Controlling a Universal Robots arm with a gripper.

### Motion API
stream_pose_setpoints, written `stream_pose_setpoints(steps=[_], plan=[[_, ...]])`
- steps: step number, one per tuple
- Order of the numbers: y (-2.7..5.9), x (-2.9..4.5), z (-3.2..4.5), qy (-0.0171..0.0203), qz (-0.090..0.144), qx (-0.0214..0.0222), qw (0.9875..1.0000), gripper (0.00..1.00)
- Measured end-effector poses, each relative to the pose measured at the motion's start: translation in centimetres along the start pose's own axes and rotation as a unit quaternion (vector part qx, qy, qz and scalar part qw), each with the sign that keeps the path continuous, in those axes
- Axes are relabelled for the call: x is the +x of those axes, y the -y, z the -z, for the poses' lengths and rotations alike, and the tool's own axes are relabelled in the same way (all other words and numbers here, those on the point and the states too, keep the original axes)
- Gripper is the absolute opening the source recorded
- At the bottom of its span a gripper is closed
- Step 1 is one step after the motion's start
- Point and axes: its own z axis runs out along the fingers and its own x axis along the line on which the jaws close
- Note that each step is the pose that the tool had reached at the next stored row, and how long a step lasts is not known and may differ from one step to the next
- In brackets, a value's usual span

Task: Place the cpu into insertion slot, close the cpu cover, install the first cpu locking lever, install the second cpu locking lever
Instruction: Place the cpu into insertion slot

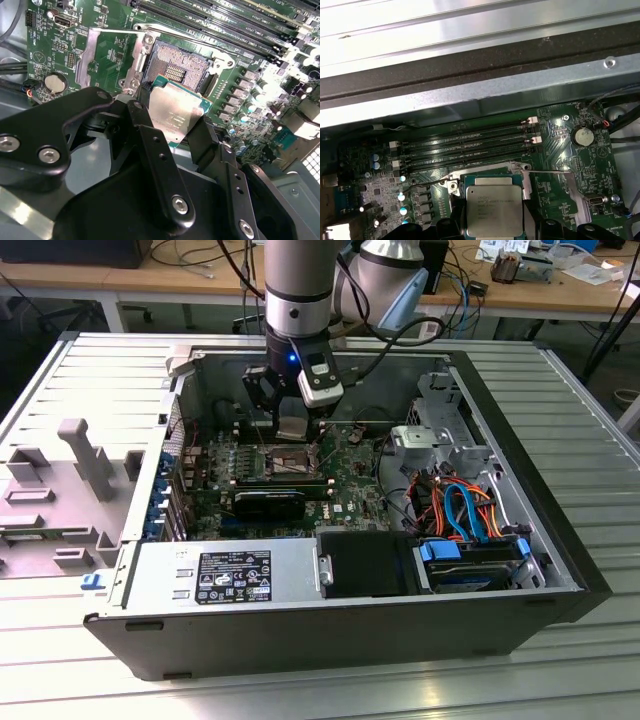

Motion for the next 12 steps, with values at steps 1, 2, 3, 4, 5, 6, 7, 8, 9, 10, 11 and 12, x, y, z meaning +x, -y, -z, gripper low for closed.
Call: stream_pose_setpoints(steps=[1, 2, 3, 4, 5, 6, 7, 8, 9, 10, 11, 12], plan=[[0.00, 0.00, -0.02, 0.0000, -0.001, 0.0000, 1.0000, 0.55], [0.00, 0.00, -0.04, 0.0000, -0.001, 0.0000, 1.0000, 0.55], [0.00, 0.00, -0.05, 0.0001, -0.002, 0.0000, 1.0000, 0.55], [0.00, 0.00, -0.06, 0.0001, -0.003, -0.0001, 1.0000, 0.55], [0.00, 0.00, -0.07, 0.0002, -0.004, 0.0000, 1.0000, 0.55], [0.00, 0.00, -0.08, 0.0002, -0.005, -0.0001, 1.0000, 0.55], [0.00, 0.00, -0.09, 0.0003, -0.006, 0.0000, 1.0000, 0.55], [0.00, 0.00, -0.10, 0.0003, -0.007, -0.0001, 1.0000, 0.55], [0.00, 0.00, -0.12, 0.0004, -0.009, -0.0001, 1.0000, 0.55], [0.00, 0.00, -0.14, 0.0005, -0.012, -0.0001, 0.9999, 0.55], [0.01, 0.00, -0.14, 0.0007, -0.016, 0.0000, 0.9999, 0.55], [0.01, 0.00, -0.15, 0.0007, -0.018, -0.0001, 0.9998, 0.55]])
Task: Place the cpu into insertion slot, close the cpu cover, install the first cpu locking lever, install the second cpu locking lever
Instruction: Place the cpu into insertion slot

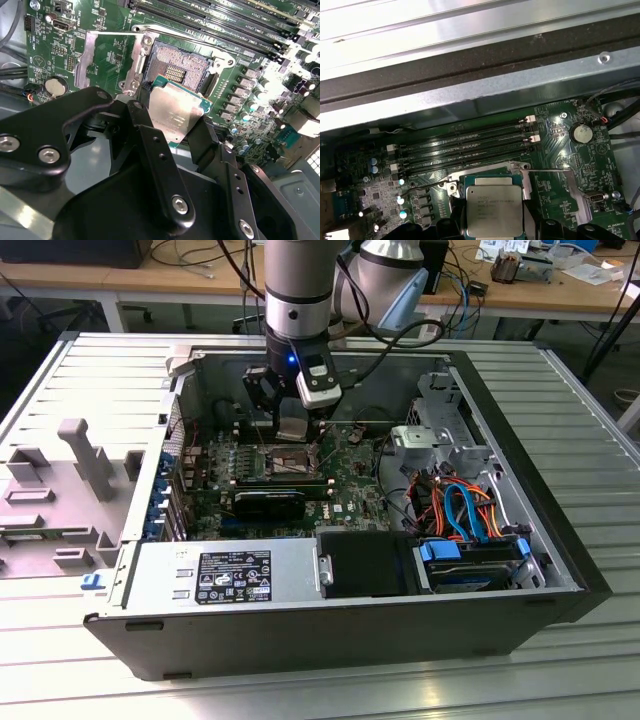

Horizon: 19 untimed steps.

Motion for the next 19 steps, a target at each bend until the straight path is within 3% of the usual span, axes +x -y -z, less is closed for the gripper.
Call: stream_pose_setpoints(steps=[19], plan=[[0.00, 0.00, -0.08, 0.0014, -0.036, -0.0007, 0.9993, 0.55]])
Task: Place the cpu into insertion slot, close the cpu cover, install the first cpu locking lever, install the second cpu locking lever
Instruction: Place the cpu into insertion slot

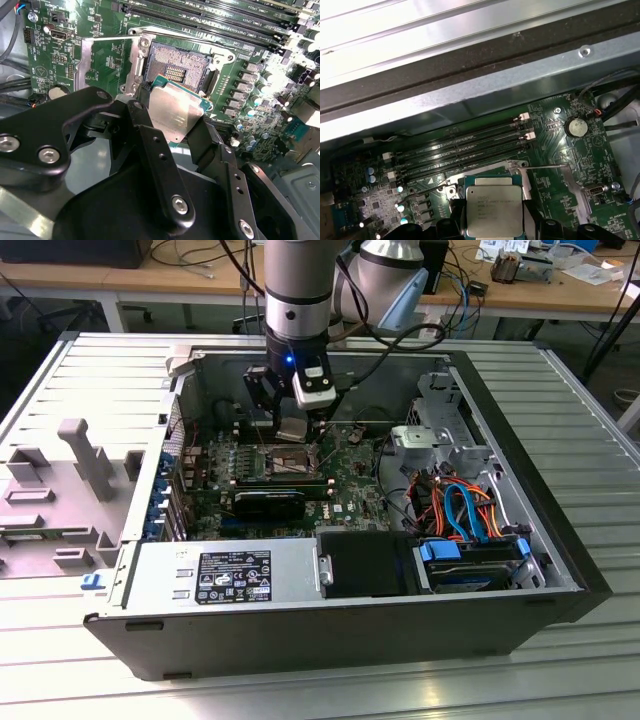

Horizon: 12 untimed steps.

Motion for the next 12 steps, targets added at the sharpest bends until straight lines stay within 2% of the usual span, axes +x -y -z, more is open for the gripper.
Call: stream_pose_setpoints(steps=[12], plan=[[0.00, 0.00, -0.06, 0.0008, -0.020, -0.0004, 0.9998, 0.55]])
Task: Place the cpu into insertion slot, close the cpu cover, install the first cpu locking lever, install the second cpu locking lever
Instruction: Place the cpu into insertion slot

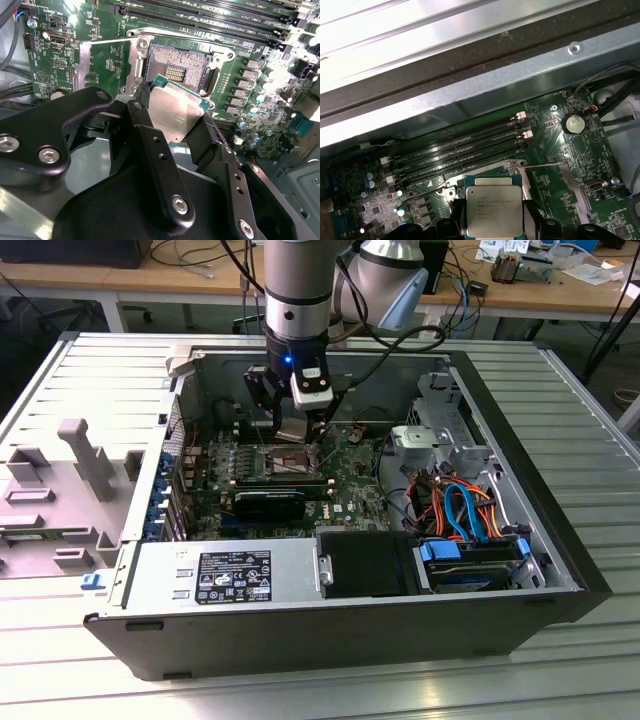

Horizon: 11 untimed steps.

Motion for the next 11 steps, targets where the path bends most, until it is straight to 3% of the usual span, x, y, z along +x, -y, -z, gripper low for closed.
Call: stream_pose_setpoints(steps=[11], plan=[[0.00, 0.00, -0.04, 0.0005, -0.013, -0.0002, 0.9999, 0.55]])
